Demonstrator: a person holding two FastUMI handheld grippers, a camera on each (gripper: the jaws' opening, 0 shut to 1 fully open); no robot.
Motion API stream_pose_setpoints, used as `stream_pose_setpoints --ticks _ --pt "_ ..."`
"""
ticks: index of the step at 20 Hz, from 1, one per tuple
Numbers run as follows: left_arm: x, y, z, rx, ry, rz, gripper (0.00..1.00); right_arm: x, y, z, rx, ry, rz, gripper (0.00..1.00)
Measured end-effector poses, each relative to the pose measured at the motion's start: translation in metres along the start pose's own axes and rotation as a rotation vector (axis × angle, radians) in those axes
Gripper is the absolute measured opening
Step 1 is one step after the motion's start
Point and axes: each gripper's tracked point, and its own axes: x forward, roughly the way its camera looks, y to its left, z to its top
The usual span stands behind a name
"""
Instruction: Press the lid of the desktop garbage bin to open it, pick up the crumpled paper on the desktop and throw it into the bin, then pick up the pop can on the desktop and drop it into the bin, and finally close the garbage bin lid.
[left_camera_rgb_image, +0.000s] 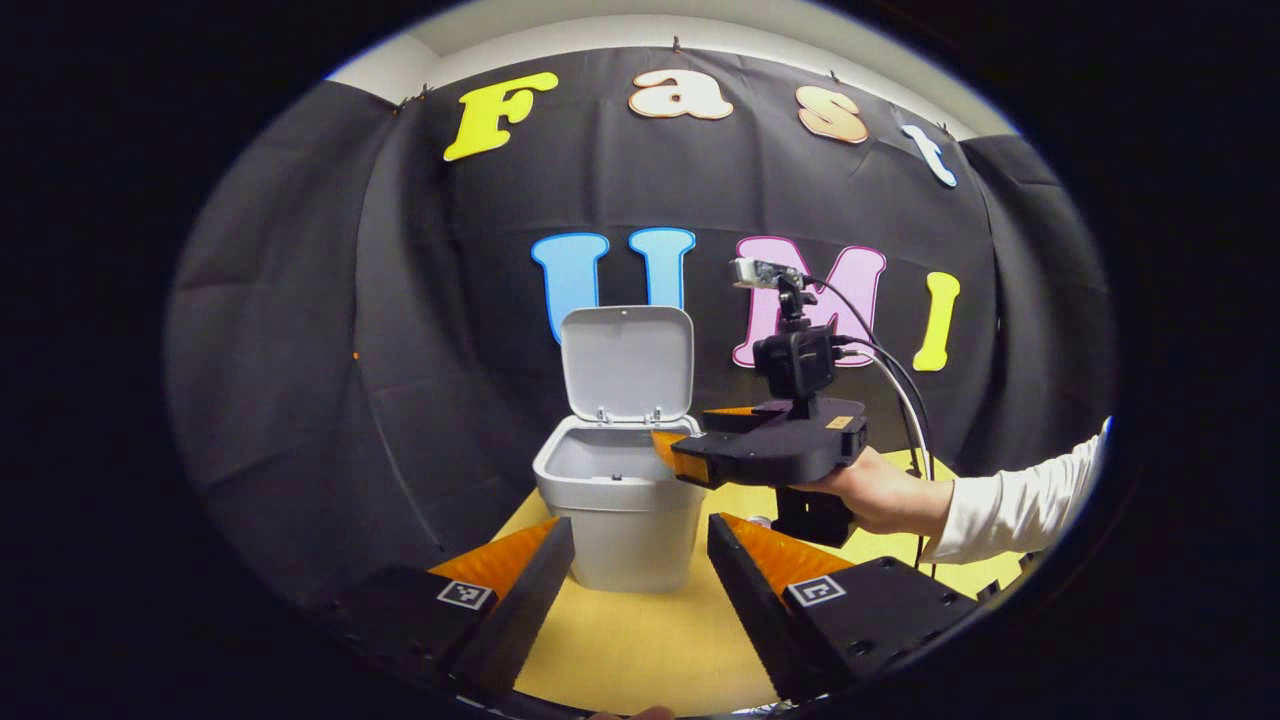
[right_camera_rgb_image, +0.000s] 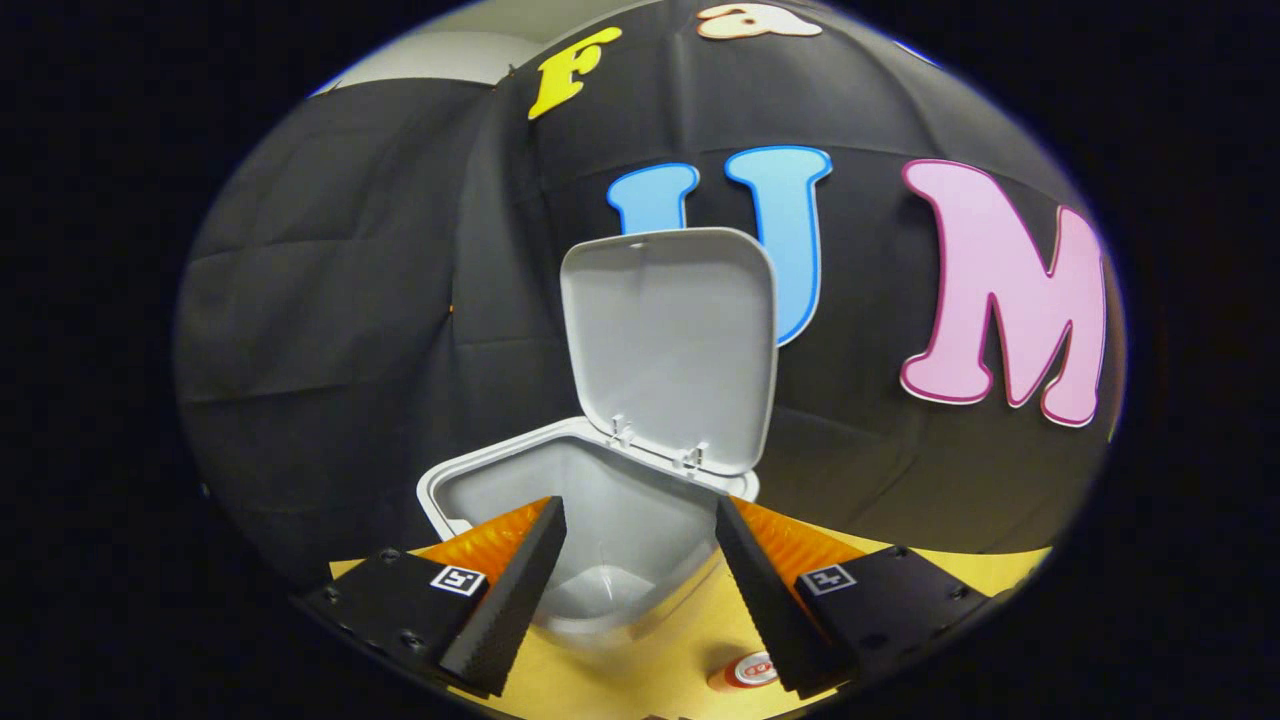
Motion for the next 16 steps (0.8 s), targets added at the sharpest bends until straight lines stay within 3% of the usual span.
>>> stream_pose_setpoints --ticks 7,13,16 --pt "0.059 -0.064 -0.069 -0.06 0.141 -0.132 0.95 -0.083 -0.1 0.007 -0.013 -0.011 -0.155 0.97" --pt "0.123 -0.13 -0.148 -0.008 0.271 -0.259 0.95 -0.188 -0.178 0.011 -0.012 0.014 -0.291 0.97" --pt "0.154 -0.137 -0.188 0.039 0.338 -0.252 0.95 -0.239 -0.214 0.021 -0.019 0.003 -0.376 0.97"
